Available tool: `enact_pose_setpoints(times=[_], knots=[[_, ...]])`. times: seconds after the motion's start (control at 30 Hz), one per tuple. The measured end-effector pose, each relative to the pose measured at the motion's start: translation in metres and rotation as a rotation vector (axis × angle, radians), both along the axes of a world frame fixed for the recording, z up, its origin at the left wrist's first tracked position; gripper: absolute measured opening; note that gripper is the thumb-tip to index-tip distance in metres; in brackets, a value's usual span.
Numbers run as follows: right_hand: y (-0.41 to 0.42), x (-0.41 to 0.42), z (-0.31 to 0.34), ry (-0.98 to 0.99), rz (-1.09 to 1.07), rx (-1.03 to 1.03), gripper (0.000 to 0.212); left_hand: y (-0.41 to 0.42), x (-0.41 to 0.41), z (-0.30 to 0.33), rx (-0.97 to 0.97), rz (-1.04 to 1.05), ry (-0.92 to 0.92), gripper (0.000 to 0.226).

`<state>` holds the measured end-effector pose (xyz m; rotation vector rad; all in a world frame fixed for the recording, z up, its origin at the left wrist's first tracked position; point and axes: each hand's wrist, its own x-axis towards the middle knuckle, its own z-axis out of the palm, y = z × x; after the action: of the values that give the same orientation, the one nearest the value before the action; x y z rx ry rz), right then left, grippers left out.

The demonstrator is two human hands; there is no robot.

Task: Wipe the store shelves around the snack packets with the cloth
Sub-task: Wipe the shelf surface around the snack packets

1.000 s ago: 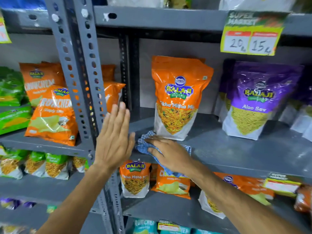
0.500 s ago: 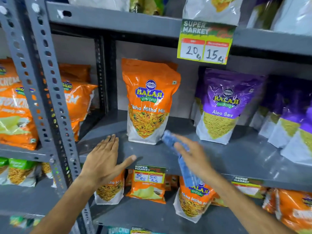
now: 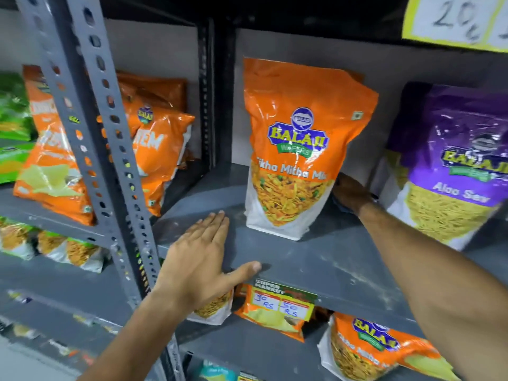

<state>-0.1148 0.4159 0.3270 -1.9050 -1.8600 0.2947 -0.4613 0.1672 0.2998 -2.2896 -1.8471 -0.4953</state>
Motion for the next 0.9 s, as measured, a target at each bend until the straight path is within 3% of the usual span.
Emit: enact_pose_setpoints(times=[0.13, 0.23, 0.43, 0.57, 0.73, 0.9], knots=[[0.024, 0.004, -0.007, -0.048, 0.025, -0.026, 0.062, 0.001, -0.001, 0.0, 0.0, -0.002, 0.001, 0.129], [0.028, 0.012, -0.013, -0.101, 0.049, 0.008, 0.061, 0.0, -0.001, 0.001, 0.001, -0.004, -0.012, 0.128], [-0.069, -0.026, 0.013, -0.253, 0.036, 0.006, 0.039, -0.001, -0.001, 0.001, -0.039, 0.001, -0.013, 0.129], [-0.116, -0.027, 0.007, -0.187, 0.152, 0.036, 0.026, -0.002, -0.001, 0.001, -0.074, 0.004, -0.001, 0.131], [-0.188, -0.03, -0.002, -0.2, 0.213, 0.091, 0.042, -0.006, -0.001, 0.002, -0.084, 0.005, -0.001, 0.132], [-0.255, -0.024, -0.006, -0.15, 0.38, 0.115, 0.044, -0.006, -0.002, 0.002, -0.098, 0.004, 0.004, 0.13]])
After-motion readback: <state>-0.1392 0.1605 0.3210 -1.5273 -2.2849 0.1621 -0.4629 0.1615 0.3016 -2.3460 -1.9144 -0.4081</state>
